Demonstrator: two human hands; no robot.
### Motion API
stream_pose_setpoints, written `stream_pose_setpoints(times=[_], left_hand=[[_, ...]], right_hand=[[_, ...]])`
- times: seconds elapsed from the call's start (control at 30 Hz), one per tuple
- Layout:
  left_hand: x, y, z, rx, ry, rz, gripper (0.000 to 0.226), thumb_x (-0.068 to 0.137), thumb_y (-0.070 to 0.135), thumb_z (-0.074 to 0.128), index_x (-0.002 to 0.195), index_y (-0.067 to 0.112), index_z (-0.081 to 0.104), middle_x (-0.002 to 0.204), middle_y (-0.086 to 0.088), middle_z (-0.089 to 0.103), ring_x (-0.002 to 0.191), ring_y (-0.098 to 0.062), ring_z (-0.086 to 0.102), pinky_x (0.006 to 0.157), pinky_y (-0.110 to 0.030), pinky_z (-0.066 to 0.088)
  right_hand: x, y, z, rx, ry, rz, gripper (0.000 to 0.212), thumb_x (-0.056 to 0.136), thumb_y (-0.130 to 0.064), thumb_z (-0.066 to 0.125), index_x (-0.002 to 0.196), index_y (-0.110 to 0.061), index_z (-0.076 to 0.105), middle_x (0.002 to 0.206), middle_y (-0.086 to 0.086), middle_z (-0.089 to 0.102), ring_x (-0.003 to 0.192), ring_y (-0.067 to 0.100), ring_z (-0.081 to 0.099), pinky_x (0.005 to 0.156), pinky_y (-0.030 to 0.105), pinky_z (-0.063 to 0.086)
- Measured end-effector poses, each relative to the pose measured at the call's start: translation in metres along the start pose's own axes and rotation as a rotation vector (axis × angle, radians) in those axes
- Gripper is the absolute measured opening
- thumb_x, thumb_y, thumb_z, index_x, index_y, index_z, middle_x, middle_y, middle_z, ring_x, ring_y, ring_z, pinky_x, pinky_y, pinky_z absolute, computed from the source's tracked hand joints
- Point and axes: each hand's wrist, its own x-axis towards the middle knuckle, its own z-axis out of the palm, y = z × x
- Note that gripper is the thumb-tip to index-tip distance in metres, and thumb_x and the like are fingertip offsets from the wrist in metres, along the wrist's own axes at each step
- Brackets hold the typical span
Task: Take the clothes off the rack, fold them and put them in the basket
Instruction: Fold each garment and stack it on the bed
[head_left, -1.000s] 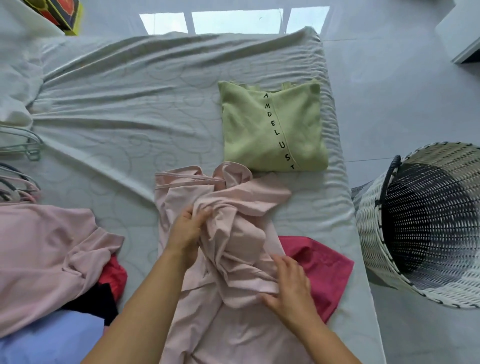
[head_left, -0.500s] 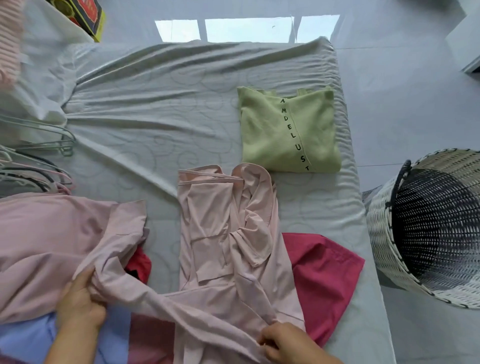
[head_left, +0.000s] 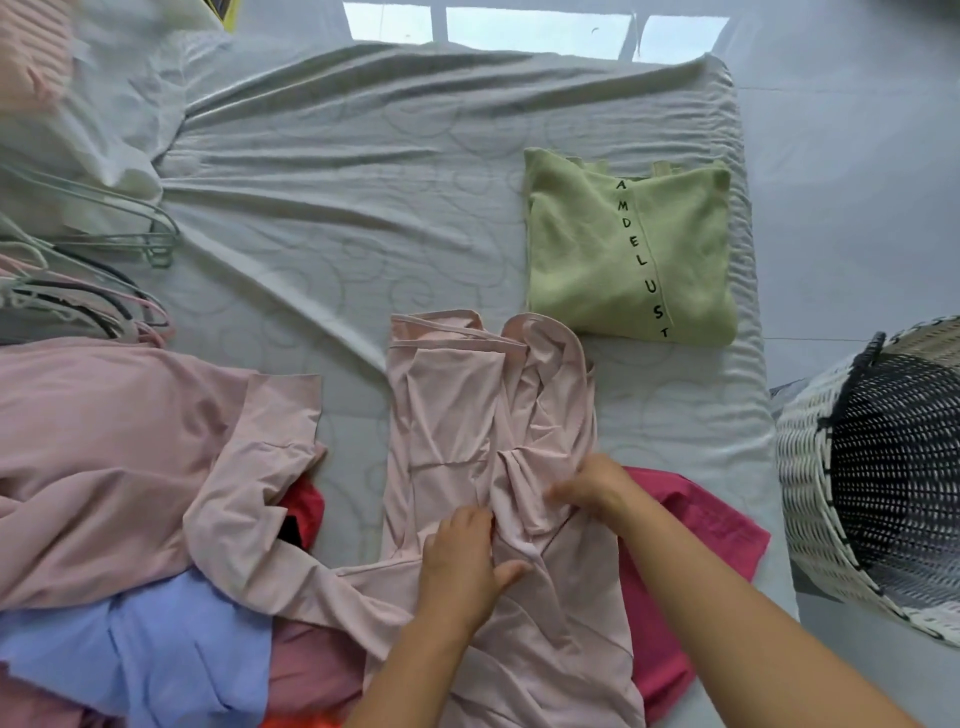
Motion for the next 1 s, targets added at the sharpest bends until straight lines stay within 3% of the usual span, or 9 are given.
stream_pose_setpoints(times=[0.1, 0.2, 0.27, 0.33, 0.4, 0.47, 0.67, 0.8, 1.0], left_hand=[[-0.002, 0.000, 0.001, 0.039, -0.020, -0.022, 0.041, 0.084, 0.039, 0.060, 0.118, 0.022, 0.045, 0.112, 0.000, 0.050, 0.108, -0.021, 0.050, 0.086, -0.030, 0.038], [-0.006, -0.008, -0.003, -0.170, -0.096, -0.035, 0.019, 0.081, 0.035, 0.062, 0.083, 0.024, 0.046, 0.088, 0.007, 0.046, 0.092, -0.019, 0.052, 0.072, -0.028, 0.037], [-0.005, -0.018, -0.005, -0.326, -0.100, -0.012, 0.034, 0.068, 0.041, 0.065, 0.065, 0.025, 0.036, 0.074, 0.010, 0.036, 0.076, -0.012, 0.045, 0.067, -0.022, 0.035], [-0.006, -0.026, -0.011, -0.605, -0.040, -0.086, 0.039, 0.060, 0.044, 0.071, 0.064, 0.021, 0.040, 0.069, 0.008, 0.042, 0.065, -0.006, 0.042, 0.060, -0.017, 0.035], [-0.006, -0.035, -0.013, -0.790, -0.019, -0.217, 0.037, 0.067, 0.031, 0.080, 0.074, 0.014, 0.048, 0.069, 0.004, 0.051, 0.063, -0.008, 0.047, 0.060, -0.018, 0.039], [-0.004, -0.045, -0.010, -0.832, 0.000, -0.298, 0.030, 0.072, 0.020, 0.079, 0.079, 0.012, 0.051, 0.070, 0.001, 0.054, 0.066, -0.011, 0.050, 0.062, -0.021, 0.041], [-0.003, -0.048, -0.001, -0.726, 0.026, -0.362, 0.018, 0.080, 0.017, 0.070, 0.074, 0.017, 0.052, 0.068, 0.003, 0.054, 0.066, -0.013, 0.049, 0.063, -0.023, 0.038], [0.003, -0.044, -0.004, -0.592, 0.053, -0.332, 0.019, 0.085, 0.033, 0.065, 0.078, 0.024, 0.050, 0.074, 0.008, 0.055, 0.078, -0.016, 0.055, 0.072, -0.027, 0.042], [0.017, -0.031, -0.026, -0.176, 0.082, -0.312, 0.023, 0.090, 0.042, 0.052, 0.097, 0.021, 0.052, 0.098, 0.001, 0.063, 0.099, -0.023, 0.059, 0.074, -0.030, 0.041]], right_hand=[[-0.022, -0.003, -0.014, 0.185, -0.036, -0.103, 0.008, 0.079, -0.011, 0.065, 0.080, -0.006, 0.060, 0.078, 0.010, 0.053, 0.066, 0.018, 0.048, 0.059, 0.028, 0.040], [-0.046, -0.033, -0.032, 0.299, 0.067, -0.254, 0.009, 0.082, -0.007, 0.053, 0.078, -0.010, 0.045, 0.075, 0.007, 0.044, 0.065, 0.018, 0.044, 0.052, 0.028, 0.043], [-0.058, -0.069, -0.039, 0.373, 0.178, -0.424, 0.015, 0.083, -0.004, 0.053, 0.079, -0.013, 0.042, 0.071, 0.002, 0.044, 0.060, 0.015, 0.043, 0.045, 0.022, 0.041], [-0.063, -0.113, -0.040, 0.673, 0.120, -0.565, 0.020, 0.086, -0.003, 0.059, 0.094, -0.014, 0.045, 0.085, 0.001, 0.049, 0.069, 0.015, 0.051, 0.050, 0.018, 0.046], [-0.055, -0.144, -0.035, 0.775, 0.037, -0.621, 0.033, 0.089, -0.008, 0.059, 0.116, -0.015, 0.043, 0.113, 0.004, 0.049, 0.095, 0.021, 0.058, 0.075, 0.027, 0.055], [-0.035, -0.149, -0.025, 0.519, 0.107, -0.610, 0.039, 0.090, -0.014, 0.057, 0.127, -0.013, 0.044, 0.129, 0.007, 0.046, 0.113, 0.024, 0.052, 0.094, 0.040, 0.049], [0.021, -0.075, -0.027, -0.066, 0.494, -0.450, 0.039, 0.088, -0.005, 0.049, 0.127, -0.009, 0.050, 0.134, 0.016, 0.038, 0.115, 0.035, 0.048, 0.098, 0.041, 0.039], [0.041, -0.070, -0.045, -0.285, 0.511, -0.541, 0.054, 0.084, -0.012, 0.059, 0.134, -0.029, 0.047, 0.122, 0.011, 0.043, 0.111, 0.030, 0.047, 0.088, 0.040, 0.044], [0.047, -0.070, -0.077, -0.456, 0.757, -0.496, 0.024, 0.092, -0.013, 0.048, 0.112, -0.009, 0.060, 0.110, 0.019, 0.052, 0.097, 0.038, 0.054, 0.074, 0.041, 0.042]])
